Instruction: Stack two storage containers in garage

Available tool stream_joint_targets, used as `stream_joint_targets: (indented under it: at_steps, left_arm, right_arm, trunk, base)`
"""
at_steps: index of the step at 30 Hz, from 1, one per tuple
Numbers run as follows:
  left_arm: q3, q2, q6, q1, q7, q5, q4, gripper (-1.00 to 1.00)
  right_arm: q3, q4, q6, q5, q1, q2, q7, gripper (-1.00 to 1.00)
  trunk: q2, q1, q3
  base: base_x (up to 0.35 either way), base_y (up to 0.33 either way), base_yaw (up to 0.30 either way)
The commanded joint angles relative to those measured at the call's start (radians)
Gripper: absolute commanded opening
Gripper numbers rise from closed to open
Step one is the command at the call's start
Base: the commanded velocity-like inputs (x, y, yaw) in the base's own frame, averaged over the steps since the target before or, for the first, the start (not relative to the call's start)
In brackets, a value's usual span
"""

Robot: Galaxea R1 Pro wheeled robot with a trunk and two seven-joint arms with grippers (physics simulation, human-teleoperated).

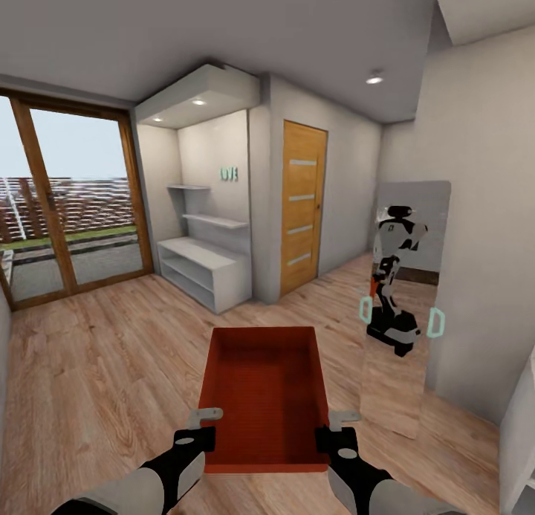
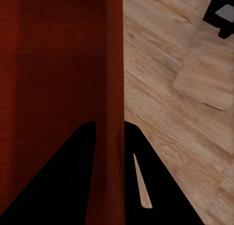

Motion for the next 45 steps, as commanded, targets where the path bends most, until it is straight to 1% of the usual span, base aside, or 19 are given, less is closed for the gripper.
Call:
stream_joint_targets:
  at_steps: [1,39,45]
  left_arm:
    - [0.054,0.026,-0.005,-0.001,0.008,0.001,0.0,-1.0]
    - [0.055,0.026,-0.005,-0.001,0.008,0.0,0.0,-1.0]
    - [0.054,0.026,-0.005,-0.001,0.008,0.0,0.0,-1.0]
  right_arm:
    - [-0.044,-0.001,0.001,0.003,-0.001,0.0,0.009,-1.0]
    - [-0.044,-0.001,0.001,0.003,-0.001,0.0,0.009,-1.0]
    - [-0.044,-0.001,0.001,0.003,-0.001,0.0,0.009,-1.0]
  trunk:
    - [-0.001,0.001,-0.001]
    - [-0.001,0.001,-0.001]
    - [-0.001,0.001,-0.001]
  base:
    - [0.322,0.0,0.0]
    - [0.322,0.0,0.0]
    - [0.322,0.066,0.0]
